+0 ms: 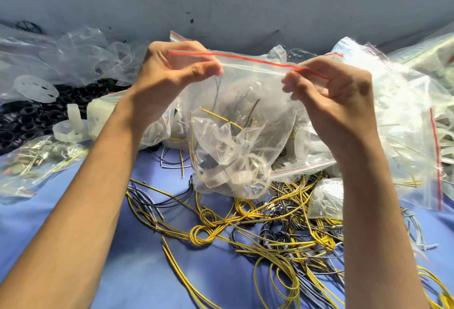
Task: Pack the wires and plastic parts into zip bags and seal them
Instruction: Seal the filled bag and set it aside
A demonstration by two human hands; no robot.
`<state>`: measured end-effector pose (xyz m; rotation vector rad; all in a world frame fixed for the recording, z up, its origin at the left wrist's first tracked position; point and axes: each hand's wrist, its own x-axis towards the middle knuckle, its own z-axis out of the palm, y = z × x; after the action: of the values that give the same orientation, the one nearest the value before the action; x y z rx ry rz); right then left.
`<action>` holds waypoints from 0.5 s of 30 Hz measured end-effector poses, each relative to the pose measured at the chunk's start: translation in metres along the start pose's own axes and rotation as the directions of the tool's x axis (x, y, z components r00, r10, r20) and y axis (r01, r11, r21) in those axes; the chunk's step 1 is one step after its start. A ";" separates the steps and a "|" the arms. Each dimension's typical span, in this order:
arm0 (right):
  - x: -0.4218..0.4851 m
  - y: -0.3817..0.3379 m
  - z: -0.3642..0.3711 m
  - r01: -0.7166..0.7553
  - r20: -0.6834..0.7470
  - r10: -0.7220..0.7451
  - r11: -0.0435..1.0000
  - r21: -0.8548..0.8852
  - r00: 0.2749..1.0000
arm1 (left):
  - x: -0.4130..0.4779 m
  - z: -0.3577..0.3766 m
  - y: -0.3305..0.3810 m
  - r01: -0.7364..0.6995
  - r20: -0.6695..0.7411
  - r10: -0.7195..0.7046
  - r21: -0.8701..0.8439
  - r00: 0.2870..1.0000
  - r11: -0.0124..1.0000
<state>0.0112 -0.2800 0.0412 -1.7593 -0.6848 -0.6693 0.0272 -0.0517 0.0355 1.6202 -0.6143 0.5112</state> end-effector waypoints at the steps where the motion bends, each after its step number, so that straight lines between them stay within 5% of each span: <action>1: 0.000 -0.001 0.000 0.001 -0.003 -0.001 1.000 0.003 1.000 | 0.000 0.000 0.001 -0.007 -0.003 0.007 -0.012 1.000 1.000; 7: 0.003 -0.005 -0.004 -0.028 0.046 0.030 0.998 -0.060 0.998 | -0.001 -0.010 0.020 0.019 0.035 -0.029 0.252 0.999 0.968; 15: 0.005 -0.014 -0.003 0.061 0.100 -0.039 0.972 -0.228 0.994 | 0.002 -0.006 0.044 -0.131 0.175 0.039 0.550 0.984 0.825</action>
<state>0.0040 -0.2790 0.0551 -2.0037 -0.7426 -0.7270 0.0000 -0.0497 0.0708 2.2180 -0.6965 0.6786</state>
